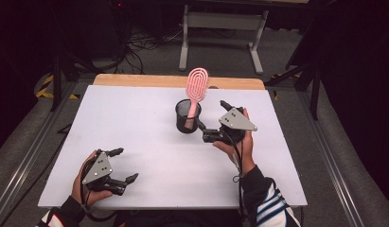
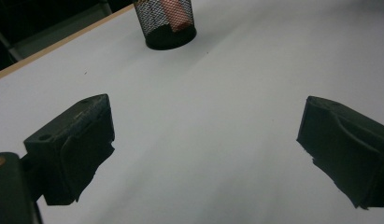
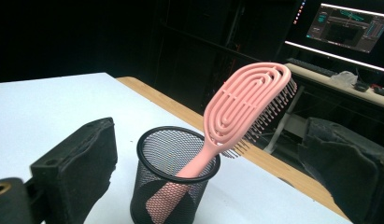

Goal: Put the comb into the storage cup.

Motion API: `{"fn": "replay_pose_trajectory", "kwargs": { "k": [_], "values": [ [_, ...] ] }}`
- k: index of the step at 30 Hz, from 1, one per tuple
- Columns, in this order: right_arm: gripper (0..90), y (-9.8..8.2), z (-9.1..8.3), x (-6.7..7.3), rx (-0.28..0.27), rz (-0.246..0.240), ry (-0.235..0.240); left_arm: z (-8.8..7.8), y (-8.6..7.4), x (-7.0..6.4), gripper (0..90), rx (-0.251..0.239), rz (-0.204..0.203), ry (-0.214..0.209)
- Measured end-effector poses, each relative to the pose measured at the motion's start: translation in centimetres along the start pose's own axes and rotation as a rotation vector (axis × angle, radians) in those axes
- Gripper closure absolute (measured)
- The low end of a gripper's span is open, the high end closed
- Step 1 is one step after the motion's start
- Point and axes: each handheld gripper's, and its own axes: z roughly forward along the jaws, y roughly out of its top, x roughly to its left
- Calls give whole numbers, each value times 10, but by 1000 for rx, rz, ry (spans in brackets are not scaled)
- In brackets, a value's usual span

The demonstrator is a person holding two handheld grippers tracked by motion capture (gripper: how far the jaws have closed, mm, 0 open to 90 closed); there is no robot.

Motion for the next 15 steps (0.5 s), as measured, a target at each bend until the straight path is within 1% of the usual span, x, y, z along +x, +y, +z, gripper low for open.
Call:
{"fn": "replay_pose_trajectory", "kwargs": {
  "k": [4, 7, 15],
  "values": [
    [48, 2, -5, 3, -7, -24, 0, 0, 0, -1, 48, 2, -1, 1],
    [48, 3, -9, 5, -14, -28, 0, 0, 0, -1, 48, 3, 2, 1],
    [50, 2, -17, 6, -12, -26, 6, -1, 1, -1, 48, 4, 3, 3]
  ]
}}
